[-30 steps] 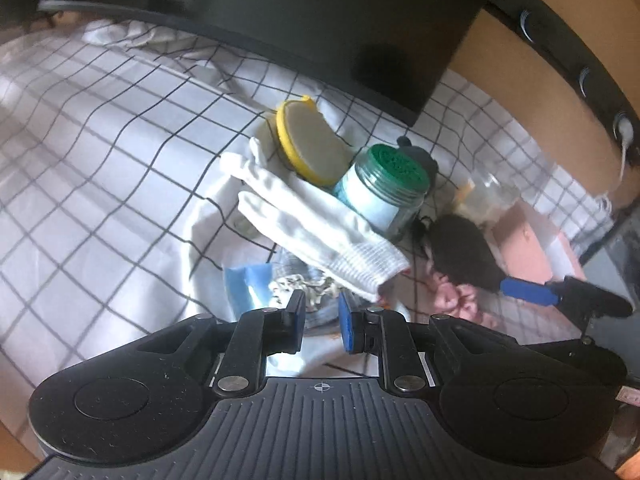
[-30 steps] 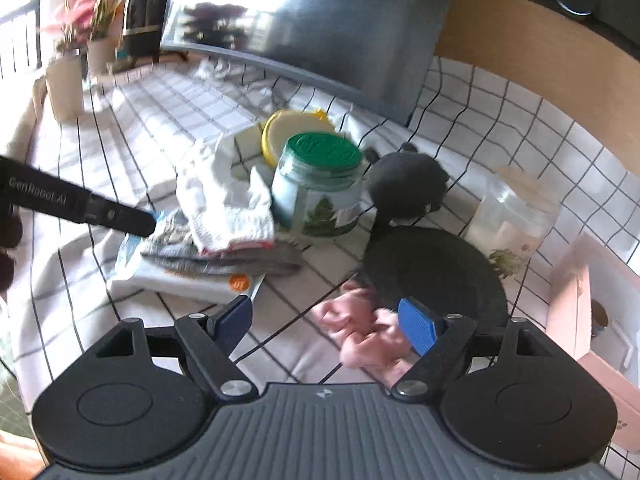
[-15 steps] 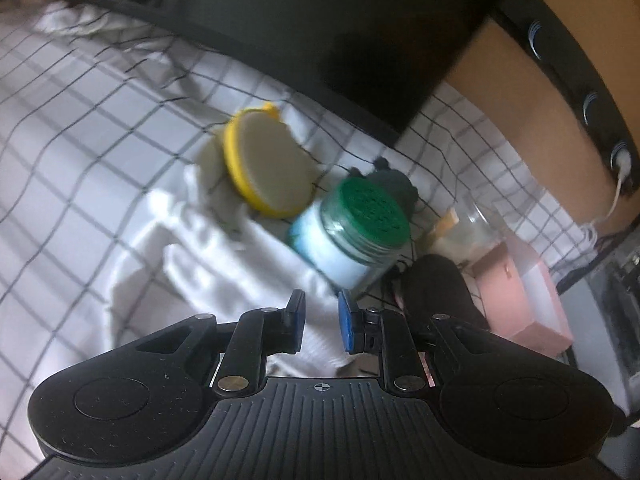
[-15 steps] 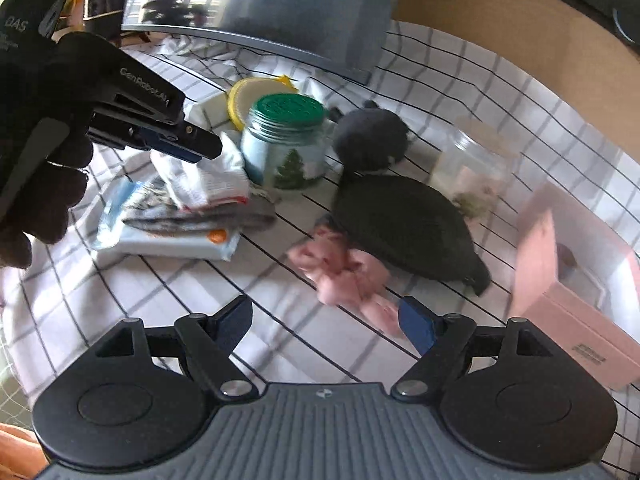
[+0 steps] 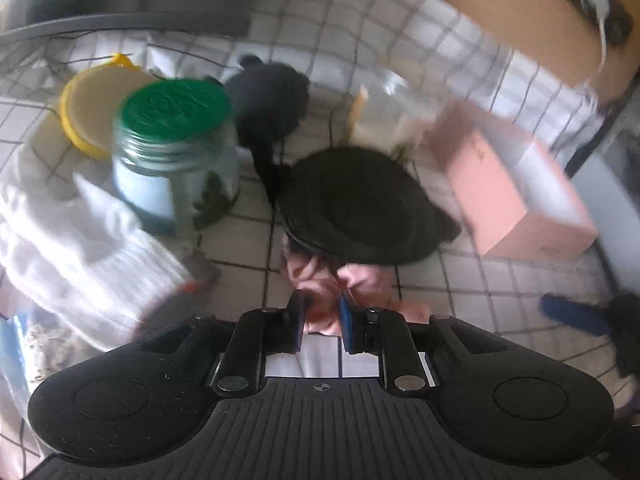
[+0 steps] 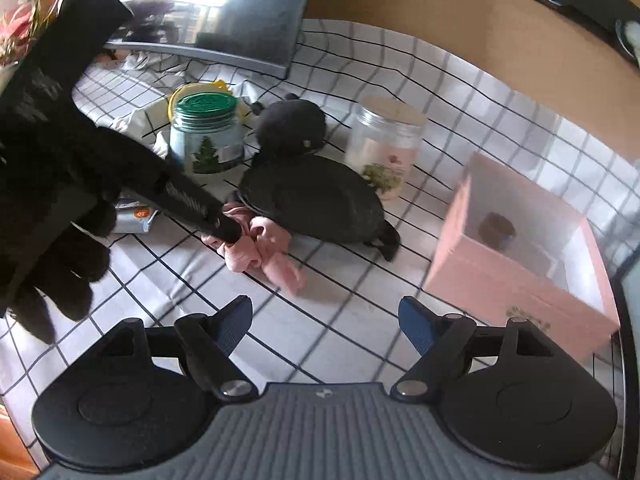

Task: Organize soft objects

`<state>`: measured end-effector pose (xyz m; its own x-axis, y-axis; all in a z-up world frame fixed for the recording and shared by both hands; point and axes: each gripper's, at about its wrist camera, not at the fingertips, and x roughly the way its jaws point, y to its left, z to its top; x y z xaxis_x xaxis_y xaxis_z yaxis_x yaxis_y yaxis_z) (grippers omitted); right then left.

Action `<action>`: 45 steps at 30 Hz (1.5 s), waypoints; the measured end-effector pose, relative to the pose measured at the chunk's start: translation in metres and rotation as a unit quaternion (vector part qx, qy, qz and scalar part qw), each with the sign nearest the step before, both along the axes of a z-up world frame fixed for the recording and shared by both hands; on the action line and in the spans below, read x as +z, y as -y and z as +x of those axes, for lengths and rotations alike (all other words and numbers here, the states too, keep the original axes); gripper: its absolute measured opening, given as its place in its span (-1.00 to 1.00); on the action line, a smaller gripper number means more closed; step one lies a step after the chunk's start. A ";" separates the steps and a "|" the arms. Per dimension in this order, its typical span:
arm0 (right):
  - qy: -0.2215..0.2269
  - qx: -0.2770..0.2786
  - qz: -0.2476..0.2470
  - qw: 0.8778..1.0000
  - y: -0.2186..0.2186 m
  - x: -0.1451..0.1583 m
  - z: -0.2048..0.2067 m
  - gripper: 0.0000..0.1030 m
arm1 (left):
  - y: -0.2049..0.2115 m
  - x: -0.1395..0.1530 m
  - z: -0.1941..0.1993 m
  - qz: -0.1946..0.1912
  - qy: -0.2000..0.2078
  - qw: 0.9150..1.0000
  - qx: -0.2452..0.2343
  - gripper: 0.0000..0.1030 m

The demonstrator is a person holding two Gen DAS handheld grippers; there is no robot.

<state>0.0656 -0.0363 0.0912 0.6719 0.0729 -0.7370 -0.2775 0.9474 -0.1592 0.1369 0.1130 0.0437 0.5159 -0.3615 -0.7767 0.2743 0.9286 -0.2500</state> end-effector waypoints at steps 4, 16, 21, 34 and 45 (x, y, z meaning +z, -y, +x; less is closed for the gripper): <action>0.005 -0.009 -0.001 1.000 0.016 0.001 -0.007 0.57 | 0.018 -0.004 0.002 0.046 0.023 0.999 -0.011 -0.60; 0.006 -0.048 0.005 0.999 0.046 0.001 -0.017 0.57 | 0.029 -0.006 0.002 0.096 0.039 0.995 -0.012 -0.54; 0.004 -0.060 0.015 0.998 0.053 0.000 -0.019 0.57 | 0.016 -0.008 -0.005 0.081 0.040 0.996 0.005 -0.55; 0.001 -0.050 0.017 0.999 0.050 -0.003 -0.020 0.57 | -0.002 -0.009 -0.002 0.022 0.026 0.998 0.043 -0.63; 0.054 0.051 -0.037 0.997 0.015 0.003 0.007 0.42 | -0.022 -0.002 -0.039 0.006 0.047 0.998 0.035 -0.79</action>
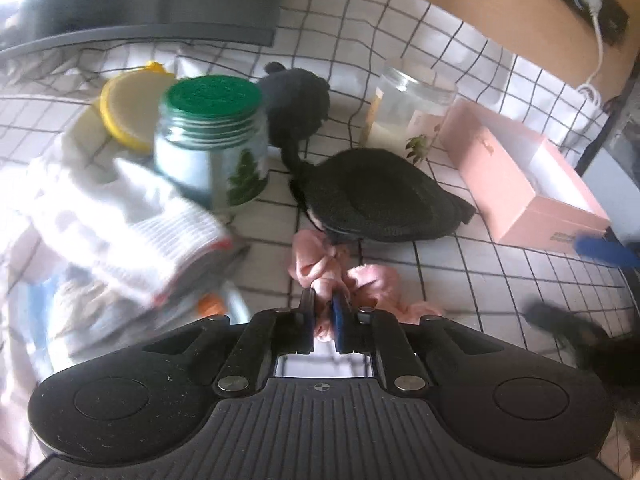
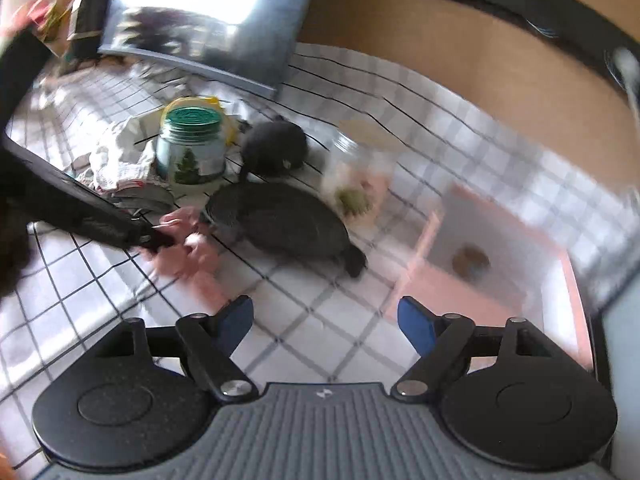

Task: Organize soft objects

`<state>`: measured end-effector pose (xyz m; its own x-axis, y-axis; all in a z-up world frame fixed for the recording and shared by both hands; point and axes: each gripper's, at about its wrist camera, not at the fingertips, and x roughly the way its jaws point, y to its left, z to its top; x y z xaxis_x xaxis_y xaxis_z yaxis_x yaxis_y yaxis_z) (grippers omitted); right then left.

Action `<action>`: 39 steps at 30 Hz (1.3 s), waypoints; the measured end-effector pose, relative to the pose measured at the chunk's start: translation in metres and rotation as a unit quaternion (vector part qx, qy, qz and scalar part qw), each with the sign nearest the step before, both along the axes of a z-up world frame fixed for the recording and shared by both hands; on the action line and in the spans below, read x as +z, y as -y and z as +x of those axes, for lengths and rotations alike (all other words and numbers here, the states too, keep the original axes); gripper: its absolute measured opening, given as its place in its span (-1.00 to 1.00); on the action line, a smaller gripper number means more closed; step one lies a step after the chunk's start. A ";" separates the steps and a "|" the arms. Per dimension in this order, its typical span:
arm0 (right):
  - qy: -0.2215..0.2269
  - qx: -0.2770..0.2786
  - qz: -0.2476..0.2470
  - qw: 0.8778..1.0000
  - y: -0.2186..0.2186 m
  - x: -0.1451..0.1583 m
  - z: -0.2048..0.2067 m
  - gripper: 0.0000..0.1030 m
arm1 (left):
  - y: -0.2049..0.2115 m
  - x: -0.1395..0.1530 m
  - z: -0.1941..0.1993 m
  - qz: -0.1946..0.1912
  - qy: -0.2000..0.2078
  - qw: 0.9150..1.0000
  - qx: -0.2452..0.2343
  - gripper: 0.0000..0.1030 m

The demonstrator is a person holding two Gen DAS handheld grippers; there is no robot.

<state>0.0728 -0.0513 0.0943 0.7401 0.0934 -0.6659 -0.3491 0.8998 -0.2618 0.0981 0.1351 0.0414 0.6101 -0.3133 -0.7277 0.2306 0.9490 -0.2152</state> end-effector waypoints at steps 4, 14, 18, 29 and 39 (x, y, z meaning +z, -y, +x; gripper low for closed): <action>0.002 0.057 -0.043 0.997 -0.032 -0.013 0.022 0.19 | -0.024 0.013 -0.024 -0.021 0.006 1.000 0.011 -0.79; -0.030 0.127 -0.059 0.990 -0.077 -0.027 0.037 0.09 | -0.064 0.032 -0.054 -0.046 0.015 0.998 0.036 -0.79; -0.089 0.090 0.054 0.991 -0.064 -0.009 0.046 0.32 | -0.077 0.035 -0.052 -0.061 0.015 0.997 0.044 -0.79; -0.152 -0.204 0.233 0.938 -0.039 -0.012 0.095 0.47 | -0.078 0.045 -0.050 -0.068 0.038 0.997 -0.006 -0.79; -0.132 -0.263 0.278 0.914 -0.042 -0.041 0.110 0.51 | -0.107 0.044 -0.042 -0.064 0.027 0.998 -0.013 -0.79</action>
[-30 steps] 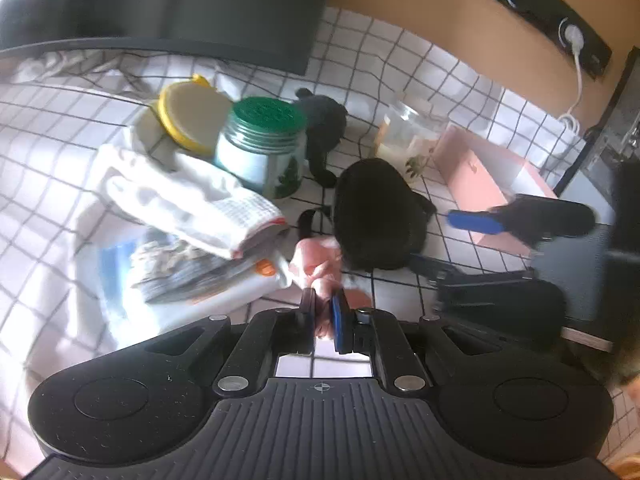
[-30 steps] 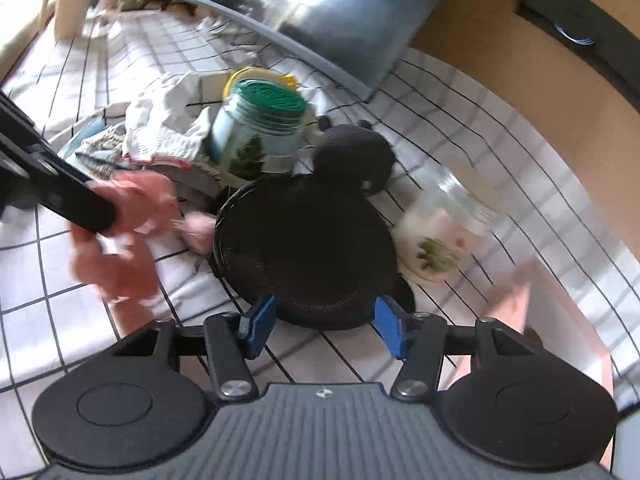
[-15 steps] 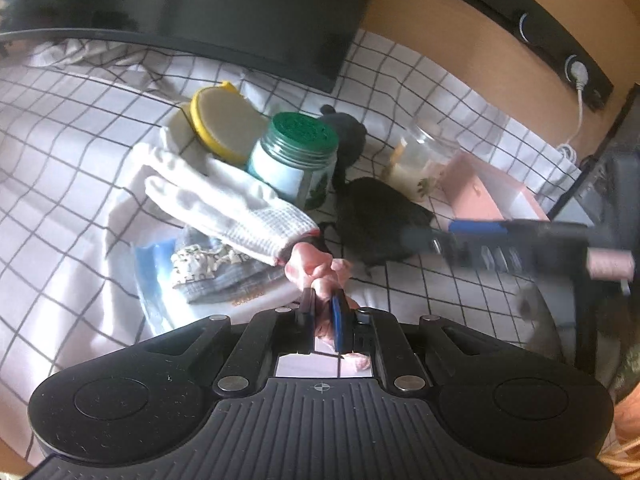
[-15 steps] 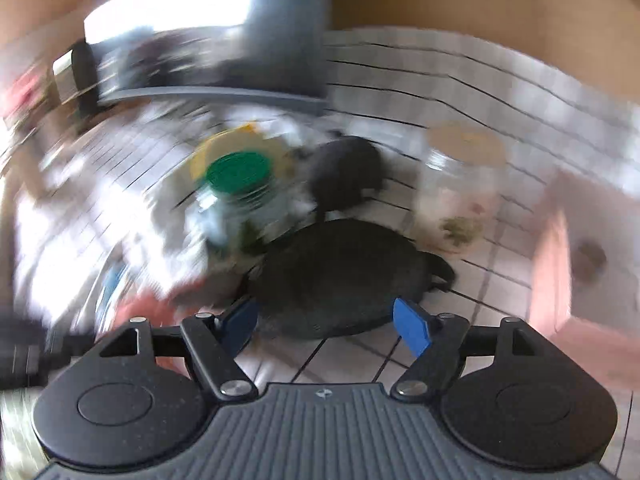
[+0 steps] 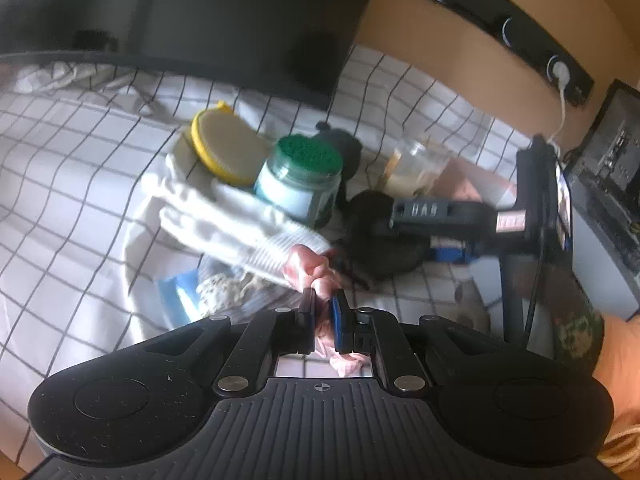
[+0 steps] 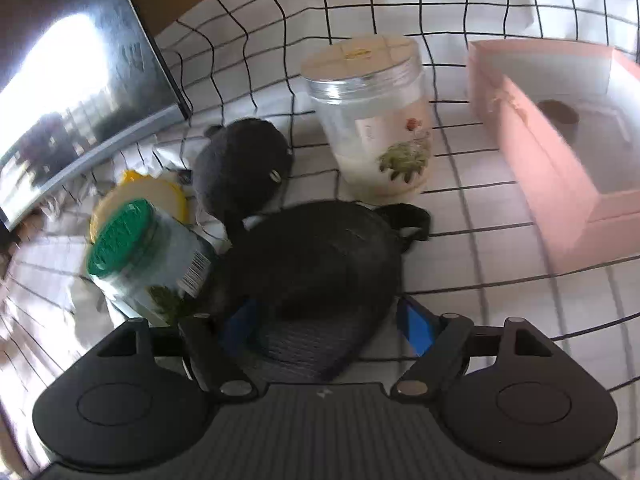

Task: Organize soft objects
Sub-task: 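Carry the pink bow toward the box with the left tool while the right tool grasps the black mesh pad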

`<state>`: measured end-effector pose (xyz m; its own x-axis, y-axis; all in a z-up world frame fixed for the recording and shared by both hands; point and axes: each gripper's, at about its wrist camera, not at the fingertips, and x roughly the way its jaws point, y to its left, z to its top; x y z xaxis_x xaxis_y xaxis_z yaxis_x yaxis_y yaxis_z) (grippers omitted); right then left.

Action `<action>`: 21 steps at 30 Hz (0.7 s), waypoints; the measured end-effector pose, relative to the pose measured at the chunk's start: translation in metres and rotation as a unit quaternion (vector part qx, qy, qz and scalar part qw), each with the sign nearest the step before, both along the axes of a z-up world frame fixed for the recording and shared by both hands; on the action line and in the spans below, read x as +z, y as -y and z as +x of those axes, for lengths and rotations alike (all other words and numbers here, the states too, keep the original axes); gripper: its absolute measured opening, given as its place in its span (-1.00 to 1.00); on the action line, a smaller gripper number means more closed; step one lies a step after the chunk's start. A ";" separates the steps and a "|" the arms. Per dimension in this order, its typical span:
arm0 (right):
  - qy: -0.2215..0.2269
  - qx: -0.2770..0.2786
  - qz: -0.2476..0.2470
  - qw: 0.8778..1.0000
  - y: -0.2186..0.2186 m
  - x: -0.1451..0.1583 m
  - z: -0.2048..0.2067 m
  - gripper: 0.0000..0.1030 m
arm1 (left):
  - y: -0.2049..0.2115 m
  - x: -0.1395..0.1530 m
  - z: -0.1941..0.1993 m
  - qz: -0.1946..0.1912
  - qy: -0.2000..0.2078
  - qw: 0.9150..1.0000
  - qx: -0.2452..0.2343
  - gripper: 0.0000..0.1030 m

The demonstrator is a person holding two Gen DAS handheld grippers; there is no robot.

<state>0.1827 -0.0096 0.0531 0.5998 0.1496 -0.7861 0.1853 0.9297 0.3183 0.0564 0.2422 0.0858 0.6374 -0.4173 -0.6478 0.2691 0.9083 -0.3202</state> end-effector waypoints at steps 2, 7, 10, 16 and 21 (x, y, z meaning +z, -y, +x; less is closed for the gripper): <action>0.007 0.005 0.041 0.999 0.000 -0.002 0.002 0.24 | -0.004 -0.004 0.001 0.006 -0.008 1.000 -0.006 -0.79; 0.041 0.006 0.051 0.998 0.001 0.006 -0.003 -0.45 | -0.010 -0.008 0.001 0.016 -0.015 1.000 -0.016 -0.79; 0.051 0.020 0.067 0.996 0.008 0.013 -0.005 -0.65 | -0.013 -0.011 0.003 0.016 -0.020 1.000 -0.018 -0.79; 0.036 0.048 0.122 0.991 0.013 0.013 -0.010 -0.60 | -0.012 -0.013 0.007 0.004 -0.014 1.000 -0.028 -0.79; 0.019 0.029 0.145 0.989 0.015 -0.005 -0.008 -0.60 | -0.012 -0.016 0.006 0.005 -0.012 0.999 -0.034 -0.79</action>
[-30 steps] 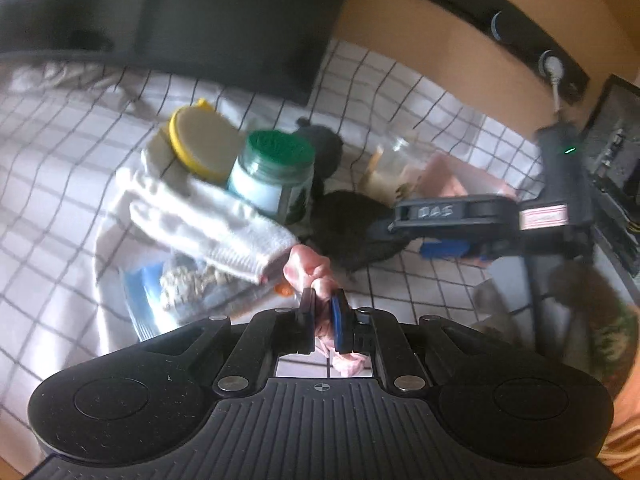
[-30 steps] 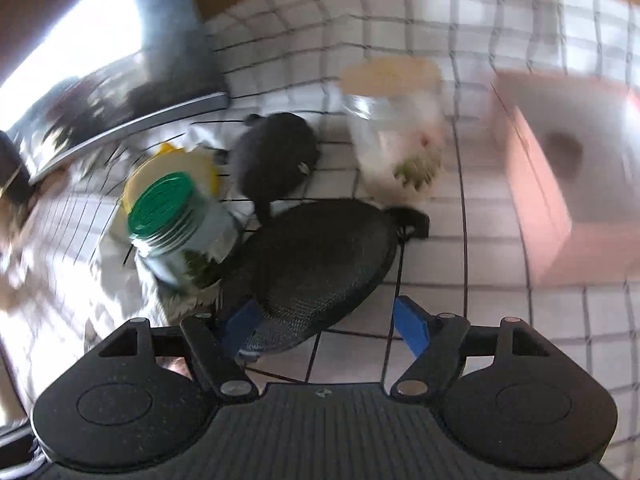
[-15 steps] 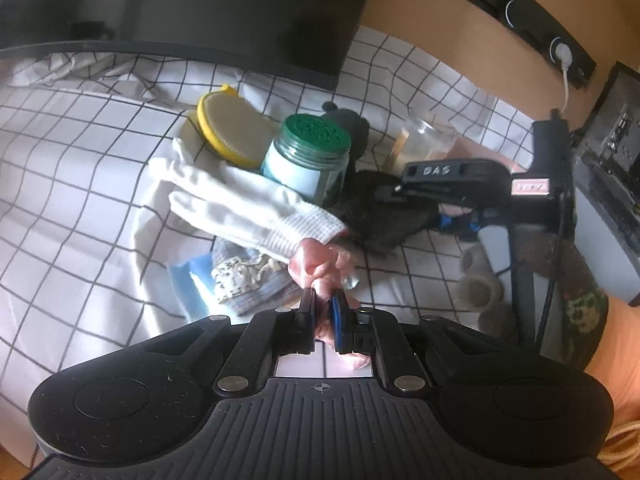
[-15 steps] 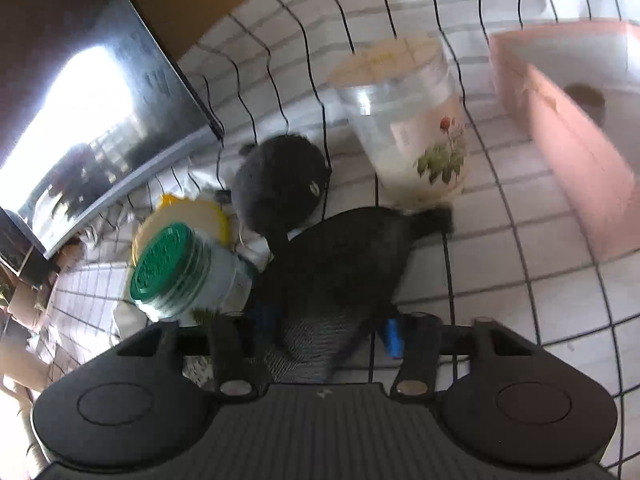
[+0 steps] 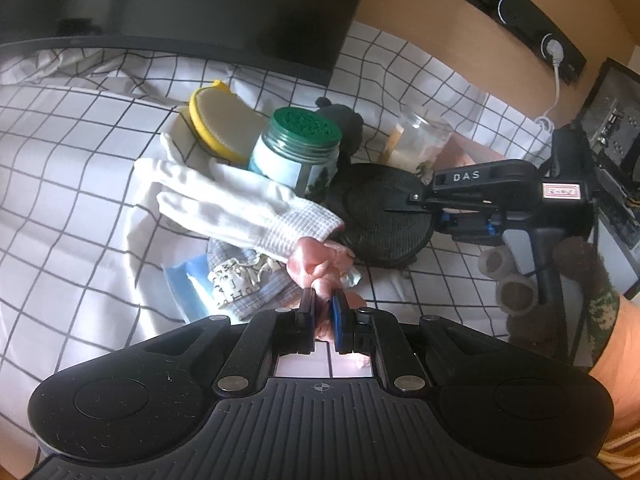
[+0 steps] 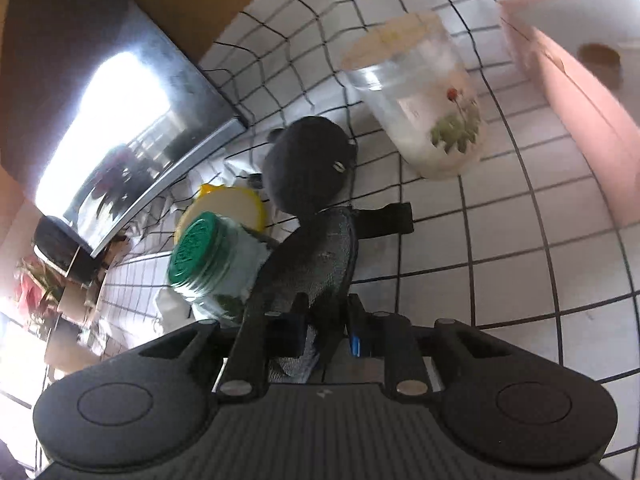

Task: Organize soft objects
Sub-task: 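Carry the pink bow toward the box with the left tool while the right tool grasps the black mesh pad, then release the pink bow into the box with the left tool while the right tool lifts the black pad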

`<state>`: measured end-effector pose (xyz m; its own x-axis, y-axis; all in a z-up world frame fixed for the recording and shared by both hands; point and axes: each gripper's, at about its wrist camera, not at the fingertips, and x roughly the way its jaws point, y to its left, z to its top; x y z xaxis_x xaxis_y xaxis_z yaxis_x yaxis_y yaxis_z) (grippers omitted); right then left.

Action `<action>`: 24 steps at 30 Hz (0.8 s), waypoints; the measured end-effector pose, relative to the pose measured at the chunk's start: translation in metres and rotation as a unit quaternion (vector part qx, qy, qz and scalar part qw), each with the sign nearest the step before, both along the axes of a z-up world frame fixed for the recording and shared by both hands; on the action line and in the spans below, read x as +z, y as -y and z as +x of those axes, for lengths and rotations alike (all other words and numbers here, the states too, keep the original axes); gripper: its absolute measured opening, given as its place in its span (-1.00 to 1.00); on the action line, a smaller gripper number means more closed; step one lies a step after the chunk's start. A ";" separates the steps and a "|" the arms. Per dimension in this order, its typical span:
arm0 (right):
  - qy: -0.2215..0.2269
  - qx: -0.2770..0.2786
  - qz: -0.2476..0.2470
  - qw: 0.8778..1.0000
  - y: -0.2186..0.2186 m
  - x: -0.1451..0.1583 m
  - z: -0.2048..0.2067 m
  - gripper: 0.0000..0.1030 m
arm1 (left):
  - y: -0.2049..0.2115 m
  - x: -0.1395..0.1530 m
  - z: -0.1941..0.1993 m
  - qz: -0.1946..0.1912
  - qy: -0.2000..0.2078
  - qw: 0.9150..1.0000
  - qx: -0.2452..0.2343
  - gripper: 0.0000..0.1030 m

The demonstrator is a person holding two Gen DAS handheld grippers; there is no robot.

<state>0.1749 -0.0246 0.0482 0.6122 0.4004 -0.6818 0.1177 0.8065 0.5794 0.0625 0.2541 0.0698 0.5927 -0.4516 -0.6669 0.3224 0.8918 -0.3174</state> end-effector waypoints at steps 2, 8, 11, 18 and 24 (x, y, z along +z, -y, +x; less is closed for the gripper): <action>-0.006 -0.003 -0.002 1.000 -0.001 -0.001 0.003 -0.62 | 0.000 0.000 0.000 0.005 -0.003 1.000 0.001 -0.79; 0.035 0.021 -0.077 0.996 0.014 0.047 -0.028 -0.68 | 0.014 0.011 -0.001 0.001 0.007 0.999 -0.046 -0.79; 0.051 0.018 -0.131 0.990 0.035 0.074 -0.059 -0.68 | 0.037 0.014 -0.002 -0.016 0.008 0.996 -0.091 -0.79; 0.059 -0.047 -0.249 0.965 0.103 0.116 -0.139 -0.68 | 0.115 0.026 -0.006 -0.054 0.009 0.975 -0.217 -0.79; 0.051 -0.104 -0.294 0.949 0.154 0.124 -0.189 -0.68 | 0.191 0.057 -0.001 -0.083 0.036 0.955 -0.284 -0.79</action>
<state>-0.0144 -0.1788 0.1723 0.7112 -0.1678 -0.6827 0.2773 0.9593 0.0530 0.0615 0.0635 0.1264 0.2629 -0.8095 -0.5249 0.7647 0.5066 -0.3982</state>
